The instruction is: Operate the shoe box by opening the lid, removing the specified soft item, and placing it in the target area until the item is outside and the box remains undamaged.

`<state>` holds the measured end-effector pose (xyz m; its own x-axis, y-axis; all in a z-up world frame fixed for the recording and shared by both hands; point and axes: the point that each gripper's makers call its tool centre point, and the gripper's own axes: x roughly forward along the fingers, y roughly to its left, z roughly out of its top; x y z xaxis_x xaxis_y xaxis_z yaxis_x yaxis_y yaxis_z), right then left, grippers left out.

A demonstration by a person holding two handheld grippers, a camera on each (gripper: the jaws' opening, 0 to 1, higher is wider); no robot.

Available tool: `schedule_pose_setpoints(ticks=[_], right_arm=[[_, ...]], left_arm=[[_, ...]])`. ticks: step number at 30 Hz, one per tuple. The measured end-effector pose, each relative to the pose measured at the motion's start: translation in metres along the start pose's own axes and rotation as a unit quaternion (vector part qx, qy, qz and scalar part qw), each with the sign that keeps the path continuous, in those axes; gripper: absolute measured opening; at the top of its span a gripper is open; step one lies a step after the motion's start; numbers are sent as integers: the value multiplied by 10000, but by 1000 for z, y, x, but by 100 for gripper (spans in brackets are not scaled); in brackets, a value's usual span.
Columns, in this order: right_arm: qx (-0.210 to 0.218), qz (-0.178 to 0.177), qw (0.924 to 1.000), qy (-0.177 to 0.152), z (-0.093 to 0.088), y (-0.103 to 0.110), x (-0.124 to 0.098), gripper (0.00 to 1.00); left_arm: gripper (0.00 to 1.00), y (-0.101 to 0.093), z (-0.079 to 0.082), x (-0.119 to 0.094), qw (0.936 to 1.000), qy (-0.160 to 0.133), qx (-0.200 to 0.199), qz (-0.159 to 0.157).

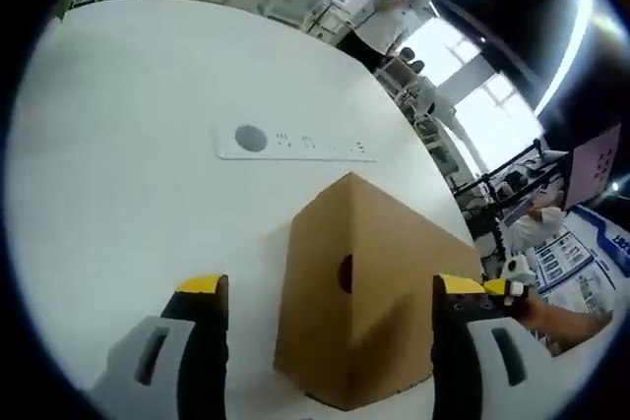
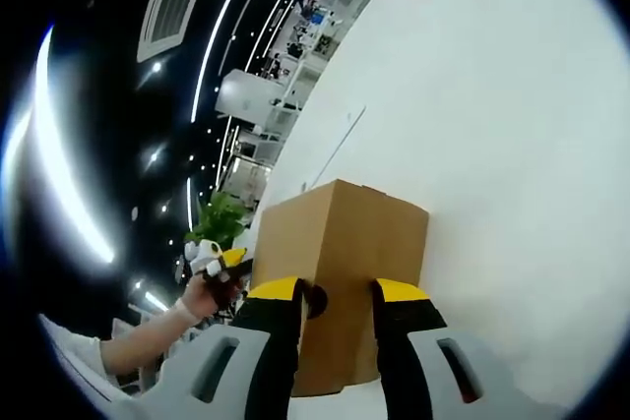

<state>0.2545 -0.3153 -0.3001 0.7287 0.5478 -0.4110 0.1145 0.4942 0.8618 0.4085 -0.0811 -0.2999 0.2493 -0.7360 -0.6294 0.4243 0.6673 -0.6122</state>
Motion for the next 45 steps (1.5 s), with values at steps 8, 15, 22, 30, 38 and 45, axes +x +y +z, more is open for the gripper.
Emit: schedule_pose_setpoints(ticks=[8, 15, 22, 30, 38, 45], right_arm=[[-4, 2, 10000, 54, 0, 0, 0, 27], [16, -1, 10000, 66, 0, 0, 0, 27], [31, -3, 9999, 109, 0, 1, 1, 27], [27, 5, 9999, 119, 0, 1, 1, 27], [61, -25, 9999, 130, 0, 1, 1, 27], [63, -34, 9999, 85, 1, 0, 1, 27]], left_arm=[[83, -2, 1, 5, 9999, -31, -87, -94], [76, -8, -6, 11, 9996, 73, -110, -259], [71, -9, -12, 16, 9992, 201, -123, -318], [69, -10, -14, 18, 9983, 188, -342, -436], [59, -19, -14, 18, 9964, 175, -469, -690], [59, -21, -14, 18, 9961, 162, -492, -707]])
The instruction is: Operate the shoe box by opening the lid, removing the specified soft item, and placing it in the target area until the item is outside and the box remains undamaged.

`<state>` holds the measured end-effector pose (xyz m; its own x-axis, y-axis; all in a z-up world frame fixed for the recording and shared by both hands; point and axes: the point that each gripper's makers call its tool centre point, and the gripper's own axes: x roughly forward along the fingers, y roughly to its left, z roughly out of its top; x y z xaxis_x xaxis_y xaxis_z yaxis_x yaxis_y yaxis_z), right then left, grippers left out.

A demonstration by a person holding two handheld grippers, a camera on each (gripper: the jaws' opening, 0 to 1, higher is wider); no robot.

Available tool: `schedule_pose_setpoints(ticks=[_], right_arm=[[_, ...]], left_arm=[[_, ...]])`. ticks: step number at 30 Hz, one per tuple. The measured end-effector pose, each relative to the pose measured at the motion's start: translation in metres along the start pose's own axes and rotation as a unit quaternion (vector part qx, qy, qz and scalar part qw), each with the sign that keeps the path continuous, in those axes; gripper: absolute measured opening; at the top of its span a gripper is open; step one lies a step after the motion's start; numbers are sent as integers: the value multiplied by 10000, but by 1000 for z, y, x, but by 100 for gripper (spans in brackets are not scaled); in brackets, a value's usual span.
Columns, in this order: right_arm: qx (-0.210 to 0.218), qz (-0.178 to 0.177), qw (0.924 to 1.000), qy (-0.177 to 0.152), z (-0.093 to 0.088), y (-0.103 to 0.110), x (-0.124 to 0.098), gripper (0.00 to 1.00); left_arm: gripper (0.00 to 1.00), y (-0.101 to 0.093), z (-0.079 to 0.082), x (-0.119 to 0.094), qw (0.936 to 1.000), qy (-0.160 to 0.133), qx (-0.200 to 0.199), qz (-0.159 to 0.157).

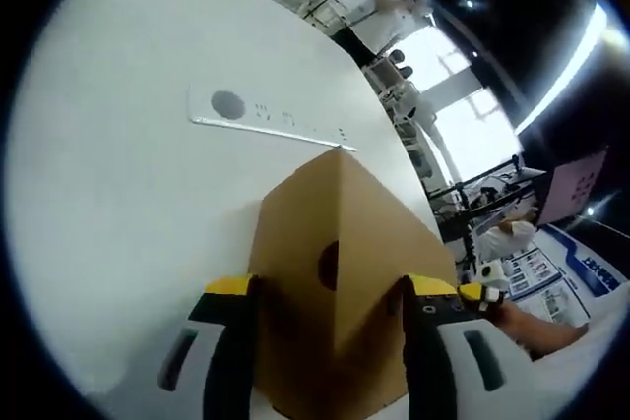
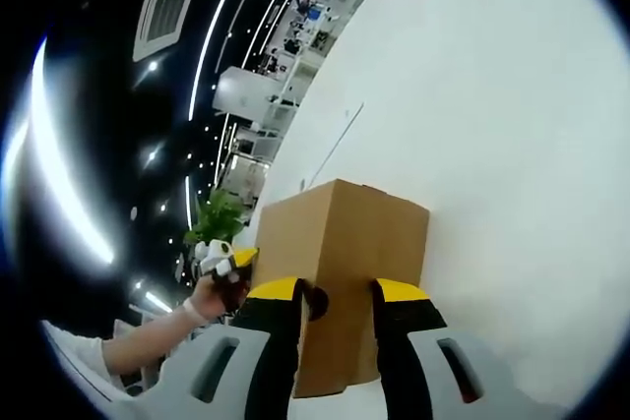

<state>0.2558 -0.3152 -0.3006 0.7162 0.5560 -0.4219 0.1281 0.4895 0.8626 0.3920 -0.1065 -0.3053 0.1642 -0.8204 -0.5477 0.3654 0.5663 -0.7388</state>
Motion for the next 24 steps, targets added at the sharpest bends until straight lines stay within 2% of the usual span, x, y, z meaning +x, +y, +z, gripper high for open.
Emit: schedule_pose_setpoints(ticks=[12, 24], right_arm=[[-8, -30, 10000, -46, -1, 1, 0, 27], [-21, -30, 10000, -48, -1, 2, 0, 27]], left_arm=[[57, -1, 0, -1, 9999, 86, -60, 9], [45, 2, 7, -9, 9992, -2, -395, -88]])
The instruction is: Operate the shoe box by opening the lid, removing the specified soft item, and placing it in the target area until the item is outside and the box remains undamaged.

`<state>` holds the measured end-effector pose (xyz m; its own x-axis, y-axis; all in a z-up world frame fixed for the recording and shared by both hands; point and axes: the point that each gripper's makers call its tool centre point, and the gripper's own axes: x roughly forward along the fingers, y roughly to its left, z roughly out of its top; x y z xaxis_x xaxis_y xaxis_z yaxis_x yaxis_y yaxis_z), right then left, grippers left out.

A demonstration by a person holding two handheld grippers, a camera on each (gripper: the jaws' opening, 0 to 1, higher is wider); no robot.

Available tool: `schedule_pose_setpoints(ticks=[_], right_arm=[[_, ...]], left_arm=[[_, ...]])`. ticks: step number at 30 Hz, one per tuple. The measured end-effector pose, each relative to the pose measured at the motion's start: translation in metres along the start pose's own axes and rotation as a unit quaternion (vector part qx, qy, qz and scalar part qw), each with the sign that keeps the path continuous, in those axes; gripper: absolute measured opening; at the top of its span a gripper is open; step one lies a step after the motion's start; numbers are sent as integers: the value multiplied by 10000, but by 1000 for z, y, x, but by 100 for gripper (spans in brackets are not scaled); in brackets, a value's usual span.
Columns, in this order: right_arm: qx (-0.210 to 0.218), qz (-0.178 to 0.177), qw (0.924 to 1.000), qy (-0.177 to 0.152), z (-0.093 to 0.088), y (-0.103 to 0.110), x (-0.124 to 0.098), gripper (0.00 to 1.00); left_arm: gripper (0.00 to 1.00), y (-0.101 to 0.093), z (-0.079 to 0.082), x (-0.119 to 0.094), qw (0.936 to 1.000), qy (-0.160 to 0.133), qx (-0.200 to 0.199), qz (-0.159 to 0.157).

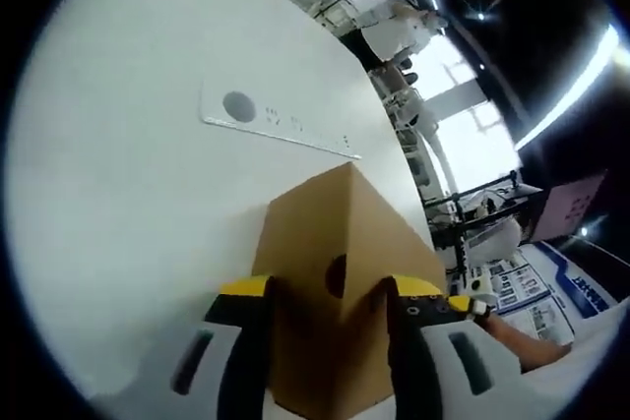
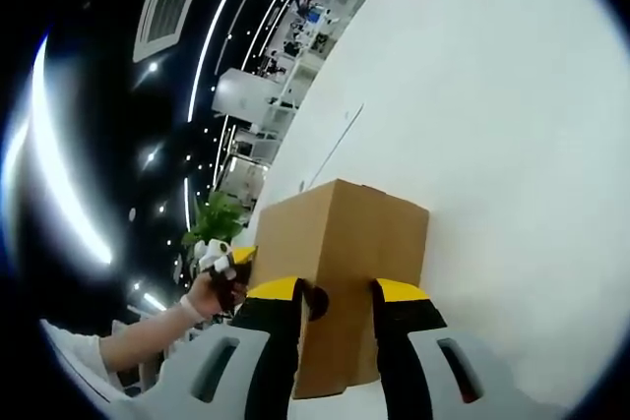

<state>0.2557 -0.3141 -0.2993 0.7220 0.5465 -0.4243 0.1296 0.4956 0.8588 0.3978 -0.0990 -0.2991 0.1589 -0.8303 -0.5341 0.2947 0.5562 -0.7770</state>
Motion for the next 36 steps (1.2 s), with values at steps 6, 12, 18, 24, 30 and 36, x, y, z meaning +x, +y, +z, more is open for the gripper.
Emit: schedule_pose_setpoints(ticks=[6, 12, 18, 24, 30, 36], right_arm=[[-6, -19, 10000, -1, 0, -1, 0, 27], [-10, -28, 10000, -7, 0, -1, 0, 27], [-12, -17, 10000, -40, 0, -1, 1, 27], [11, -19, 10000, -97, 0, 0, 0, 27], [17, 0, 9998, -173, 1, 0, 0, 27], [15, 14, 9998, -181, 1, 0, 1, 28]], left_arm=[[40, 0, 4, -3, 9999, -38, -84, -83], [34, 0, 7, -6, 9995, -168, -182, -177], [34, -1, 8, -5, 9996, -147, -181, -132], [34, -1, 8, -5, 9997, -129, -176, -64], [33, -3, 7, -5, 9997, -165, -189, -46], [34, -1, 8, -5, 9997, -149, -175, -4]])
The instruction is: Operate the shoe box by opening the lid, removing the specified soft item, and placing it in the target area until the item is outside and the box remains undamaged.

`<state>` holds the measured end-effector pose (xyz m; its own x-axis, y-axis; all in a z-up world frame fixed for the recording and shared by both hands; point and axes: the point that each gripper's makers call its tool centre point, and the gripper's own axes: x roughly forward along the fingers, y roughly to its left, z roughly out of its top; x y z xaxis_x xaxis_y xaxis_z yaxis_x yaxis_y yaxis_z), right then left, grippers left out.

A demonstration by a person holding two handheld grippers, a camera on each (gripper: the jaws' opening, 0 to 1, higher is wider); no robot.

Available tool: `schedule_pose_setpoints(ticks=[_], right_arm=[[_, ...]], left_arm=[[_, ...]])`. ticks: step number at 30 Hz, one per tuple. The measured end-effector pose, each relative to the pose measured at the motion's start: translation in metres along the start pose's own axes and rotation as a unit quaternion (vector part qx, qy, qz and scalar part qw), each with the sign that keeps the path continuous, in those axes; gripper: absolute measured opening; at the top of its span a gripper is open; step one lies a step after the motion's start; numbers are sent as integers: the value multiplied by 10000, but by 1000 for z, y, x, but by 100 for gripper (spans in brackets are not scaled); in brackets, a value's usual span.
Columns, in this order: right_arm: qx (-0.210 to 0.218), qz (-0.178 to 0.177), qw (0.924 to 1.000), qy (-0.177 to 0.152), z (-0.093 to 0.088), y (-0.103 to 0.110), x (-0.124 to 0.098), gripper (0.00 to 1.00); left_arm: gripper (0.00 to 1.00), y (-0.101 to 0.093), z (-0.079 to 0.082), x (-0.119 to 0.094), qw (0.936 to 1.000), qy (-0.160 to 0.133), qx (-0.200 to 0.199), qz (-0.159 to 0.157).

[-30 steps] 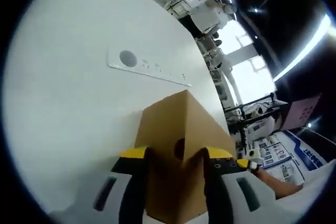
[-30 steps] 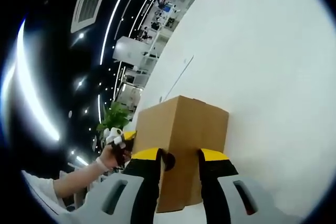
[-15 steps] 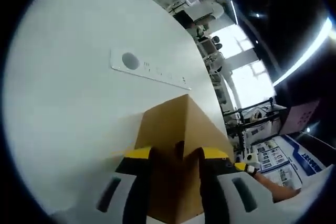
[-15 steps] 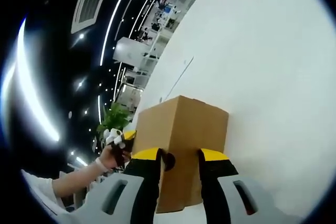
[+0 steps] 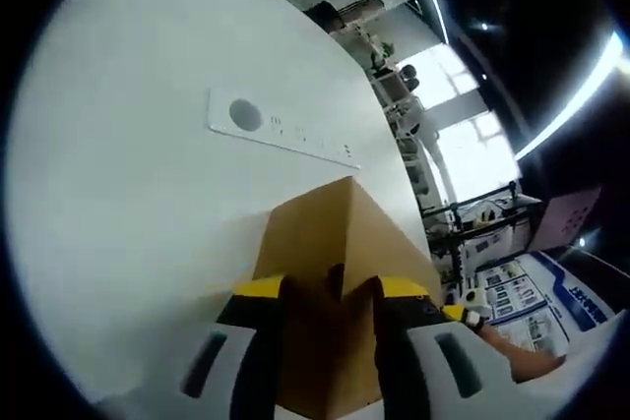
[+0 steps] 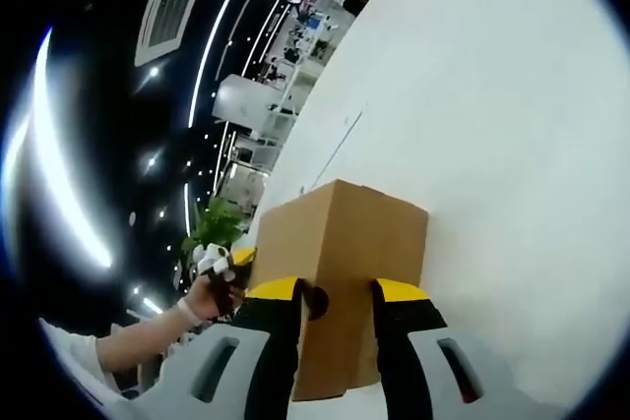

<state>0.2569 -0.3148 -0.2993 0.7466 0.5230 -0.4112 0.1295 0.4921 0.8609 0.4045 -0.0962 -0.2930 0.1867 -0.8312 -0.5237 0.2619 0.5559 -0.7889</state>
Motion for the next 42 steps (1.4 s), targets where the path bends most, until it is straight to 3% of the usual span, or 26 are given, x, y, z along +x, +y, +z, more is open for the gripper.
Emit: schedule_pose_setpoints(ticks=[21, 42], right_arm=[[-13, -40, 9996, 292, -1, 0, 0, 27], [-92, -103, 9995, 295, 6, -2, 3, 28]], left_arm=[[33, 0, -1, 0, 10000, -39, -27, 31], [33, 0, -4, -3, 9998, -85, -132, 102]])
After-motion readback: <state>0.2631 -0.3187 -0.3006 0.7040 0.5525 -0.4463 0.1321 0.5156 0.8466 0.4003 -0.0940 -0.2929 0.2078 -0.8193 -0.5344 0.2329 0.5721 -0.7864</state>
